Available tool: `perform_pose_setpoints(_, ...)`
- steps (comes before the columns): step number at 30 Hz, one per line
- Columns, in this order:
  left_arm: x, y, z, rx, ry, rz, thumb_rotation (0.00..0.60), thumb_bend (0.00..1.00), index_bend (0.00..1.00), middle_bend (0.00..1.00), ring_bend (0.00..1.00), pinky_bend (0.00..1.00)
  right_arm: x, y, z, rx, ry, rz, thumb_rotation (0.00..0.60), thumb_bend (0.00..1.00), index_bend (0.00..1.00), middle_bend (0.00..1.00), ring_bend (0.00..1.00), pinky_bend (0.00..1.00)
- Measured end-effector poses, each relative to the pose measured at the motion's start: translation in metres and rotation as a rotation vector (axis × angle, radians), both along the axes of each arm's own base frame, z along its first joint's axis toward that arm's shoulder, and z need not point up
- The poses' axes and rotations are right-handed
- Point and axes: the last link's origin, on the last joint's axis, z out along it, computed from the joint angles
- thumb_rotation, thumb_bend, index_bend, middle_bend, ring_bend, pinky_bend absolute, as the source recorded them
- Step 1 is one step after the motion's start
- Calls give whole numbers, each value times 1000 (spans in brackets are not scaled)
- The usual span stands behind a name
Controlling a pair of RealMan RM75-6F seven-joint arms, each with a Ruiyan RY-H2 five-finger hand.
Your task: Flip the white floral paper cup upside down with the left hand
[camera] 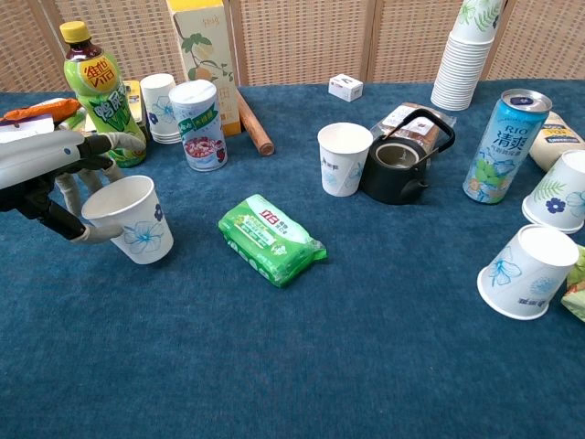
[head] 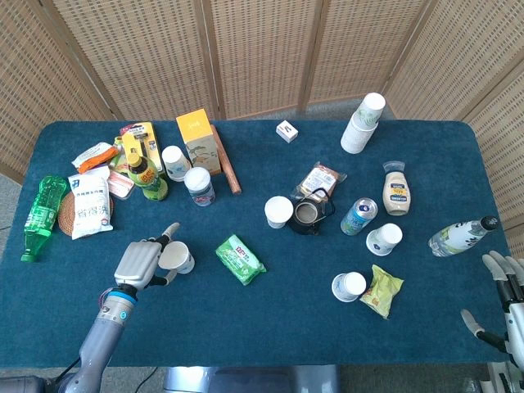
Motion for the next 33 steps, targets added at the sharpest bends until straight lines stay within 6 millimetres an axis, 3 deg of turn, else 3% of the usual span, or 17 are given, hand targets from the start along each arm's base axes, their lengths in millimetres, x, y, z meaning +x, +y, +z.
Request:
perform_pose_setpoints(8, -4, -6, -6, -34, -321, 44, 600, 349, 50, 365, 379, 450, 1, 0, -1, 4, 6, 2, 600, 282, 0, 0, 0, 0)
perform_pose_setpoints(12, -15, -6, -18, -59, -482, 57, 600, 346, 52, 365, 376, 450, 0, 0, -2, 5, 8, -2, 600, 281, 0, 0, 0, 0)
perform_pose_setpoints(21, -44, -12, -54, -110, -498, 56, 600, 345, 46, 351, 330, 413, 0, -1, -2, 4, 8, -4, 600, 282, 0, 0, 0, 0)
perform_pose_setpoints(22, -44, -13, -54, -113, -491, 56, 600, 342, 31, 312, 279, 379, 0, -1, -2, 4, 8, -4, 600, 283, 0, 0, 0, 0)
perform_pose_setpoints(24, -46, -14, -53, -119, -469, 53, 600, 337, 2, 112, 80, 185, 0, -1, -2, 3, 10, -4, 600, 284, 0, 0, 0, 0)
perform_pose_setpoints(26, -47, -14, -51, -118, -440, 42, 600, 336, 0, 3, 0, 26, 0, -1, -2, 5, 10, -4, 600, 281, 0, 0, 0, 0)
perform_pose_setpoints(33, -42, -16, -32, -53, -319, -47, 600, 336, 0, 0, 0, 0, 0, -1, -3, 7, 14, -4, 600, 282, 0, 0, 0, 0)
